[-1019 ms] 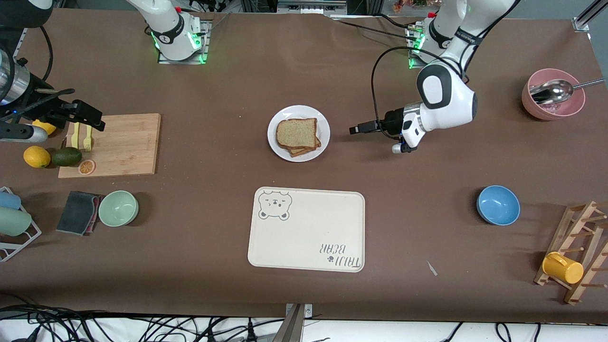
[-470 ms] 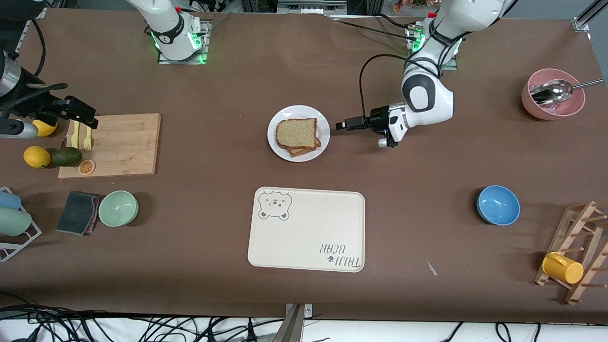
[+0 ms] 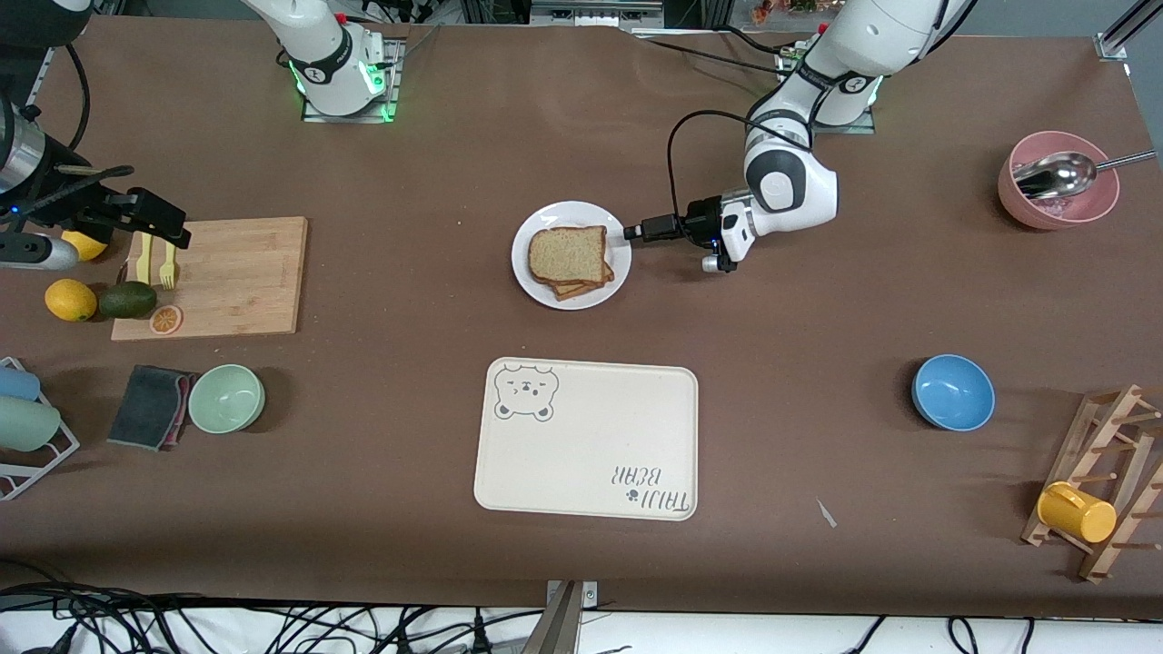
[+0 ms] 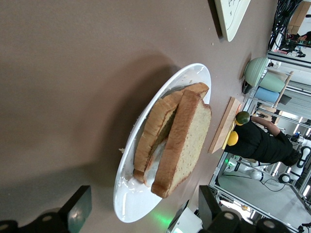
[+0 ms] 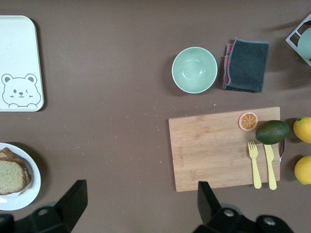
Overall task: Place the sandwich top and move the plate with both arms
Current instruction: 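Reach the left gripper toward the white plate rim, then grip the white plate rim with the left gripper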
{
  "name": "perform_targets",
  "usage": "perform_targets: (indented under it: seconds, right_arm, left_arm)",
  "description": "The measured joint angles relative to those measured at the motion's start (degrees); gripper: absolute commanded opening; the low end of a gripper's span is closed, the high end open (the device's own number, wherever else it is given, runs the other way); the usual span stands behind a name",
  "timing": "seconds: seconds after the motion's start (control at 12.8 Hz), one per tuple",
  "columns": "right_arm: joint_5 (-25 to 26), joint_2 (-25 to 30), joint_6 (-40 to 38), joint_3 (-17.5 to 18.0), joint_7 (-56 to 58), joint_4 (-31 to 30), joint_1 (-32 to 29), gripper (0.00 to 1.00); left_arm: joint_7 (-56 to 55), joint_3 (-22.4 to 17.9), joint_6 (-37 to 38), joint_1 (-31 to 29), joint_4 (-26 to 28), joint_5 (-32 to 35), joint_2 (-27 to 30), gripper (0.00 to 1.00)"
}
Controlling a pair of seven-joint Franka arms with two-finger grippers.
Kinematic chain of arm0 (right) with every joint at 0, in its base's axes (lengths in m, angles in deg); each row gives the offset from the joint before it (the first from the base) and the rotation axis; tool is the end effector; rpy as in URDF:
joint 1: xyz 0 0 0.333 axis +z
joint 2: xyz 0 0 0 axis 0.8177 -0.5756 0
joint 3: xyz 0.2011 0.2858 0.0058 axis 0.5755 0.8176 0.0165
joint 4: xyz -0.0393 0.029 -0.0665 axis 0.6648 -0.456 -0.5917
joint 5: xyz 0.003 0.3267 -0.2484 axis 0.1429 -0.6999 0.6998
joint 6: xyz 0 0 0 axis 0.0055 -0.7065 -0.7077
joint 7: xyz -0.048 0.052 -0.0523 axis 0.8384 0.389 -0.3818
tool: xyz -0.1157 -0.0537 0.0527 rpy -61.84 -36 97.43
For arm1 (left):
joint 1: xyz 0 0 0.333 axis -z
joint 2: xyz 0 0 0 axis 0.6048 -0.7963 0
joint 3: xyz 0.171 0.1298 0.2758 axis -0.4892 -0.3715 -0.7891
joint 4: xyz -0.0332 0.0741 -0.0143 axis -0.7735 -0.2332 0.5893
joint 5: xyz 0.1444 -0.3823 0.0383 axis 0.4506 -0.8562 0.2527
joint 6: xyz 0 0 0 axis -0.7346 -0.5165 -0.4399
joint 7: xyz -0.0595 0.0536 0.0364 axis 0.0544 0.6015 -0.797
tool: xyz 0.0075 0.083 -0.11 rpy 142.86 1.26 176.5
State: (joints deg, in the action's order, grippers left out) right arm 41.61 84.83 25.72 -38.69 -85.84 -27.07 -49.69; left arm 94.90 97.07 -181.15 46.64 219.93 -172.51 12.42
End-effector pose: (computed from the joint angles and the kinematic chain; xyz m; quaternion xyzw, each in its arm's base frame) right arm 0.5963 0.0304 0.5981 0.9994 -0.0311 -0.0157 0.0004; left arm 0.3950 -0.3155 0.1361 0.8386 0.1637 -0.1007 0.5096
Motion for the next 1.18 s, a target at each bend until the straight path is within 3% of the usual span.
perform_targets:
  seconds: [0.31, 0.63, 1.18]
  right_arm:
    - [0.0, 0.1, 0.0, 0.0, 0.0, 0.0, 0.0, 1.00]
    - [0.0, 0.1, 0.0, 0.0, 0.0, 0.0, 0.1, 1.00]
    - [0.2, 0.1, -1.0, -0.4, 0.2, 0.0, 0.0, 1.00]
  left_arm:
    - [0.5, -0.1, 0.0, 1.5, -1.5, -1.6, -2.2, 0.84]
    - [0.5, -0.2, -0.1, 1.8, -2.5, -1.7, -3.2, 0.62]
    - [3.1, -1.6, -0.2, 3.0, -3.3, -2.8, -5.1, 0.63]
